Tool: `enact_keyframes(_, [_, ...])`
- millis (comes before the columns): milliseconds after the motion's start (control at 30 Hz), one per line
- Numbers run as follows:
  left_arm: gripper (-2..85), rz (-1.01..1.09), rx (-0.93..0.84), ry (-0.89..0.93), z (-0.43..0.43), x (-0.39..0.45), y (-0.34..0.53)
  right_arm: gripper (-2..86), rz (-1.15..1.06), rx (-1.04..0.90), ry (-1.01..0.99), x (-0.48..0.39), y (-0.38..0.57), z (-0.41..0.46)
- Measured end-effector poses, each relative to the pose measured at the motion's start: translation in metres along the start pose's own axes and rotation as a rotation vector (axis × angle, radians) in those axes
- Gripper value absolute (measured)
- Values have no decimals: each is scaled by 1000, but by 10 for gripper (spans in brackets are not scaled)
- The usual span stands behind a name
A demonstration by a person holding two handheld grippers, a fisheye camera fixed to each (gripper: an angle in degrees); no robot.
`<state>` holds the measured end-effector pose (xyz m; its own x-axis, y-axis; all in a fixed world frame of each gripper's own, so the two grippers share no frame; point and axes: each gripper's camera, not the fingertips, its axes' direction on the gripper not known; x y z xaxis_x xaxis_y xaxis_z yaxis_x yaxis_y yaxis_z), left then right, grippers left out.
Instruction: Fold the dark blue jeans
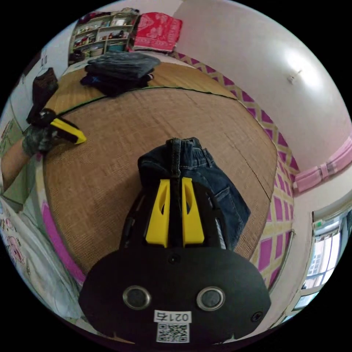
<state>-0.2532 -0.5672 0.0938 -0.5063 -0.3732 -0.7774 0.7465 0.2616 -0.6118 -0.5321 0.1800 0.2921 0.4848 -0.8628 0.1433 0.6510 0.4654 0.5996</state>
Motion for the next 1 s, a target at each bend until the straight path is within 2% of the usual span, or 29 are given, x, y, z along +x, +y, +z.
enact_keyframes(100, [-9, 18, 85, 105, -13, 1, 16, 55, -109, 3, -54, -78, -1, -15])
enact_keyframes(167, [-8, 9, 182, 279, -33, 9, 40, 56, -139, 8, -80, -112, 7, -22])
enact_keyframes(200, [-8, 3, 188, 290, -36, 12, 46, 57, -142, 33, -78, -125, 16, -31])
enact_keyframes(333, [-6, -9, 223, 271, -50, 34, 82, 62, -92, 57, -125, -116, 36, -66])
enact_keyframes(400, [-5, -19, 231, 240, -50, 38, 94, 83, -21, 166, -197, -97, 48, -102])
enact_keyframes(467, [-4, -24, 228, 225, -45, 44, 103, 106, 7, 185, -193, -89, 47, -114])
enact_keyframes(667, [23, -33, 194, 199, -27, 63, 113, 102, 9, 77, -79, -78, 33, -84])
enact_keyframes(733, [55, -50, 189, 179, -22, 65, 113, 78, 52, 96, -86, -60, 39, -95])
enact_keyframes(833, [96, -74, 181, 156, -11, 70, 106, 56, 218, 222, -222, 17, 67, -145])
enact_keyframes(900, [105, -76, 167, 147, -1, 75, 96, 54, 406, 363, -337, 107, 118, -200])
enact_keyframes(1000, [107, -88, 147, 144, 19, 81, 80, 53, 636, 512, -324, 213, 214, -269])
